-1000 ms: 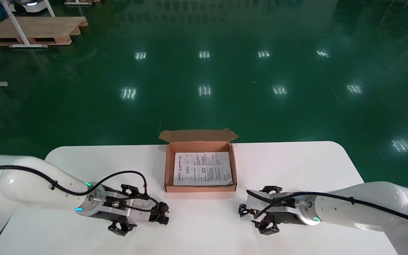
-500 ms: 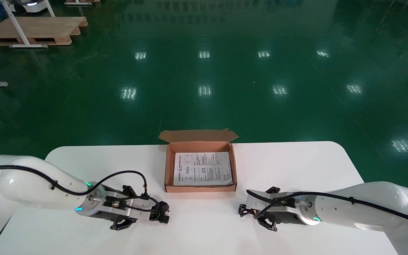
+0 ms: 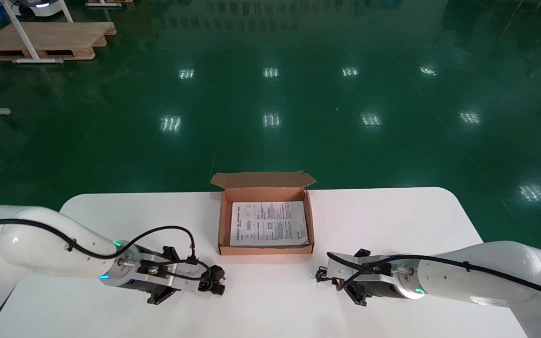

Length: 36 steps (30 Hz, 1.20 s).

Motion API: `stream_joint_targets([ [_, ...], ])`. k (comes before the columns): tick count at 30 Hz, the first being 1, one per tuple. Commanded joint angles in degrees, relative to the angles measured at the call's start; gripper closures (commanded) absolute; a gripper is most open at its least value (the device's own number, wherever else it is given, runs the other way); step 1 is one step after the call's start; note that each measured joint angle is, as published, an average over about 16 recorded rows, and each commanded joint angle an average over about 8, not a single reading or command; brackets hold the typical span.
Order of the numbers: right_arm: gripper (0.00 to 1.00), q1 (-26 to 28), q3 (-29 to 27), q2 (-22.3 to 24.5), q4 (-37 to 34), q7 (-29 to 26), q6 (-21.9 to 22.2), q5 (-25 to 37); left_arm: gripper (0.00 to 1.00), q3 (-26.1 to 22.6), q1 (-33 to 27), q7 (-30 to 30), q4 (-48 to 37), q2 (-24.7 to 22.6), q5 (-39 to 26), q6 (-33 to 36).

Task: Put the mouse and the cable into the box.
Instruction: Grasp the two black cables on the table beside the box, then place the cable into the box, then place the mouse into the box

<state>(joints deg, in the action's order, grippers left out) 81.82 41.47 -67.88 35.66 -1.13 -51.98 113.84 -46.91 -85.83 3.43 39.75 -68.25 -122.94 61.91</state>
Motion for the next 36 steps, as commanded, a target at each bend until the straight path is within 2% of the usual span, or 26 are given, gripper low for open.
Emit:
stream_joint_targets([
  [1,1.00,-0.04,0.02,-0.04,0.01,0.02,-0.03,0.00,1.00,-0.01,0.02,0.00,-0.01,-0.01,0.00,0.01],
  [8,1.00,2.44,-0.88,1.81,-1.09,-0.67,1.33,0.37,1.00,0.72,-1.97,0.30,0.69,1.04,0.04,-0.70],
  [15,1.00,11.38,-3.09,5.19,-6.71,-1.07,8.17,2.29,1.00,3.54,-8.23,1.18,0.51,2.31,1.87,-2.96],
  [21,1.00,19.32,-5.00,5.03,-10.55,1.56,13.43,1.61,1.00,5.61,-10.51,4.85,-3.14,-2.94,5.87,-7.38],
  [28,1.00,24.70,-6.33,4.17,-12.07,4.38,14.71,-0.24,1.00,6.26,-9.69,10.14,-7.95,-10.14,10.38,-11.42],
  [33,1.00,26.20,-6.67,4.27,-12.28,5.00,14.74,-0.72,1.00,6.37,-9.32,11.26,-8.76,-11.61,11.97,-12.25],
  [36,1.00,25.62,-6.55,4.18,-12.25,4.85,14.49,-0.63,1.00,6.29,-9.31,10.95,-8.54,-10.96,11.67,-12.12],
])
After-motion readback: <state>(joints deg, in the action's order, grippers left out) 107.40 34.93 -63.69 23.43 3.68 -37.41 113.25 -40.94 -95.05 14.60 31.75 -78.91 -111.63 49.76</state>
